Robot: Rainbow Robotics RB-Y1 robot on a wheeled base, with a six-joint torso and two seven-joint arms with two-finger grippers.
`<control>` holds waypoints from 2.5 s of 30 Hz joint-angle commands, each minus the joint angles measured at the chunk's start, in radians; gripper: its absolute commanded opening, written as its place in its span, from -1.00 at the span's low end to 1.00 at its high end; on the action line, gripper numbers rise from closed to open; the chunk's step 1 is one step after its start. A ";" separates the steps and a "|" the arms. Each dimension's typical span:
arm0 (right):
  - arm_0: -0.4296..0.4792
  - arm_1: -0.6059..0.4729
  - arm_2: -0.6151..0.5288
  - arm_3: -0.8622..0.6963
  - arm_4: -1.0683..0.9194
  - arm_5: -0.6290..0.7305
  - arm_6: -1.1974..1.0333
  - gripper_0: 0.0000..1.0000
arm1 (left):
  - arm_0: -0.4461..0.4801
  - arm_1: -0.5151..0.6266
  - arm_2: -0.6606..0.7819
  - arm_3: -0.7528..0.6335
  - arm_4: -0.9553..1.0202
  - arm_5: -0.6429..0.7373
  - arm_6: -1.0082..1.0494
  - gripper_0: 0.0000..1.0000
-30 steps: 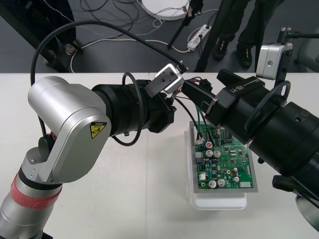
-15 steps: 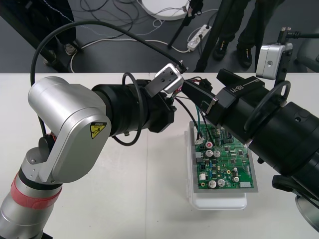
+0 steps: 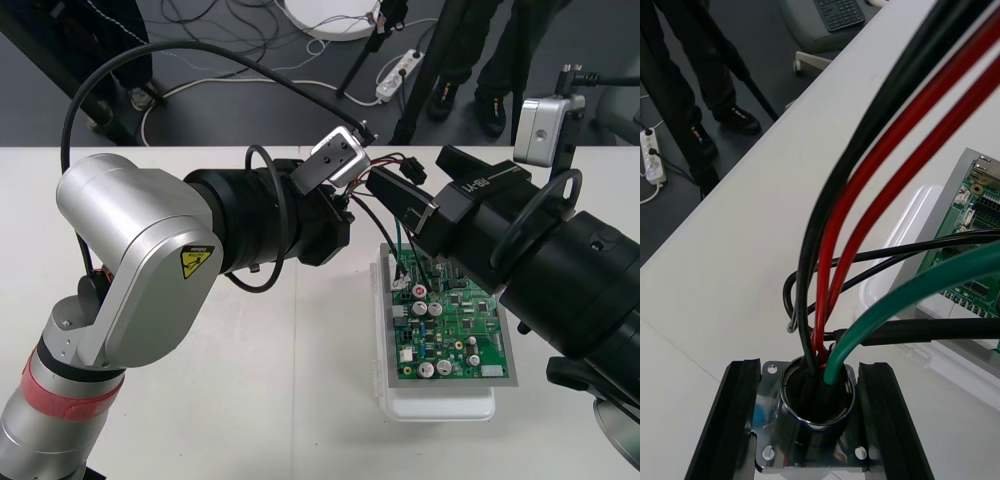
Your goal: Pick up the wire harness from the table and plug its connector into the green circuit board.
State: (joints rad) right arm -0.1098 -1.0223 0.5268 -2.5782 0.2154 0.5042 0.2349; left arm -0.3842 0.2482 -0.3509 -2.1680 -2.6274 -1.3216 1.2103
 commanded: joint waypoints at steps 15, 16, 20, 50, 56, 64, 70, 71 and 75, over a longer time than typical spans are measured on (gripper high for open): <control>0.013 0.005 0.009 -0.040 0.005 0.004 -0.025 -1.00 | 0.005 -0.021 -0.010 -0.041 0.012 0.061 -0.080 -1.00; 0.013 0.005 0.009 -0.040 0.007 0.002 -0.026 -1.00 | 0.007 -0.021 -0.010 -0.041 0.012 0.061 -0.080 -1.00; 0.013 0.005 0.007 -0.040 0.013 -0.001 -0.031 -1.00 | 0.005 -0.021 -0.010 -0.042 0.012 0.061 -0.080 -1.00; 0.044 -0.027 0.007 -0.040 0.070 -0.036 -0.031 -1.00 | 0.005 0.062 -0.010 -0.042 0.035 0.136 -0.078 1.00; 0.076 -0.044 -0.010 -0.036 0.111 -0.082 -0.034 -1.00 | 0.005 0.118 -0.006 -0.041 0.093 0.177 -0.081 1.00; 0.105 -0.047 -0.067 0.062 0.165 -0.300 -0.034 -1.00 | 0.005 0.209 0.036 -0.042 0.259 0.194 -0.094 1.00; 0.133 -0.045 -0.140 0.156 0.193 -0.512 -0.035 -1.00 | 0.007 0.279 0.078 -0.042 0.411 0.197 -0.121 1.00; 0.145 -0.045 -0.156 0.171 0.196 -0.550 -0.035 -1.00 | 0.007 0.295 0.084 -0.041 0.448 0.206 -0.141 1.00; 0.190 -0.047 -0.218 0.216 0.208 -0.670 -0.037 -1.00 | 0.008 0.359 0.102 -0.026 0.586 0.245 -0.199 1.00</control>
State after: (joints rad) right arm 0.0256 -1.0409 0.3923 -2.3752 0.4076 -0.0953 0.2348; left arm -0.3837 0.5243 -0.2892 -2.1682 -2.1410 -1.1726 1.1411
